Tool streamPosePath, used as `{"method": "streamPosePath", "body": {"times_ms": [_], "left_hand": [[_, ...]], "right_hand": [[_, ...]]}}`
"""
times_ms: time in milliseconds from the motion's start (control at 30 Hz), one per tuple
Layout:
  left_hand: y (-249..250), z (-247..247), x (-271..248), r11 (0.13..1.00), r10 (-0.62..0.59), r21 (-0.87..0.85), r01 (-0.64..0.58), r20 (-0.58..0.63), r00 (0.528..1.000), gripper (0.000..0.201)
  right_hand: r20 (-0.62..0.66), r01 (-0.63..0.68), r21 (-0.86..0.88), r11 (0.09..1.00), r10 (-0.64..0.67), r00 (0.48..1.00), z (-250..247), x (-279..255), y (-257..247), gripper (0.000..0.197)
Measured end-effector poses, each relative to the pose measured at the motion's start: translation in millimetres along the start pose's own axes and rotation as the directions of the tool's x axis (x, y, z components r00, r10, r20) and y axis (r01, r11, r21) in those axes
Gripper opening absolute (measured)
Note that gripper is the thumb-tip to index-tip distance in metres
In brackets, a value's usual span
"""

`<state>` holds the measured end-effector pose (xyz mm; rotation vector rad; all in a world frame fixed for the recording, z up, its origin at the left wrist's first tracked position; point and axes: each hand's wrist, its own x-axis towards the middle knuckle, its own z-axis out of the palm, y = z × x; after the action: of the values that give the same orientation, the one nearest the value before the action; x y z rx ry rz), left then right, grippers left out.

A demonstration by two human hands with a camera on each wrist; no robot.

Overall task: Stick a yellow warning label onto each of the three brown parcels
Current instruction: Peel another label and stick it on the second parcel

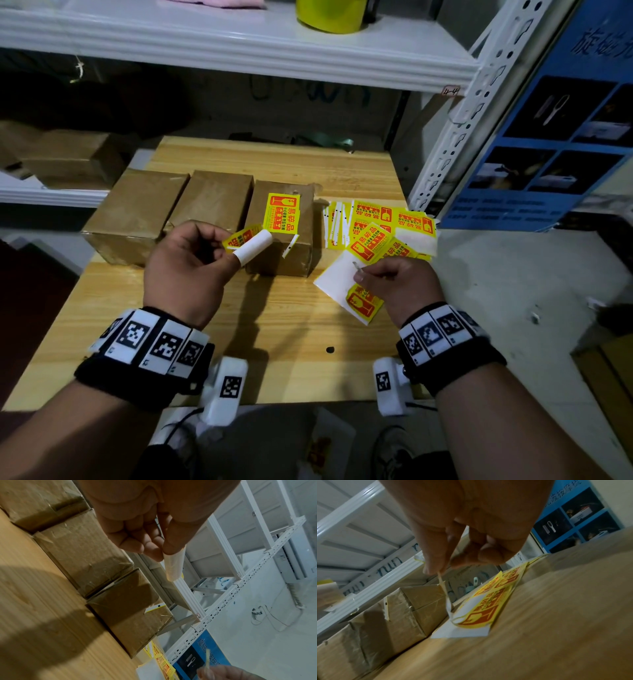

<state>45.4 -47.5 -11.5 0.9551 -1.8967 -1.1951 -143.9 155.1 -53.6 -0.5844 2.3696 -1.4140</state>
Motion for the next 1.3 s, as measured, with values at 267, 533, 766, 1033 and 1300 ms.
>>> {"method": "streamPosePath", "body": {"times_ms": [267, 533, 766, 1033, 1300], "left_hand": [[2, 0, -1, 1.0, -0.01, 0.003, 0.01, 0.01, 1.0, 0.034], [1, 0, -2, 1.0, -0.005, -0.005, 0.005, 0.012, 1.0, 0.03], [0, -2, -3, 1.0, 0.014, 0.024, -0.014, 0.013, 1.0, 0.027], [-6, -2, -3, 0.994, 0.077, -0.085, -0.072, 0.053, 0.996, 0.041], [-5, -4, -16, 0.933, 0.36, -0.061, -0.355, 0.128, 0.924, 0.027]], "right_hand": [[0.158, -0.088, 0.069, 0.994, 0.076, 0.985, 1, -6, -12, 0.047], [0.03, -0.004, 0.025, 1.0, 0.003, 1.0, 3, -2, -4, 0.009], [-0.035, 0.078, -0.131, 0.988, -0.083, 0.996, 2, 3, 1, 0.025], [-0.013, -0.053, 0.237, 0.97, 0.057, 0.998, 13, -10, -31, 0.041], [0.334, -0.296, 0.253, 0.921, 0.204, 0.92, 48, -46, -81, 0.069]]}}
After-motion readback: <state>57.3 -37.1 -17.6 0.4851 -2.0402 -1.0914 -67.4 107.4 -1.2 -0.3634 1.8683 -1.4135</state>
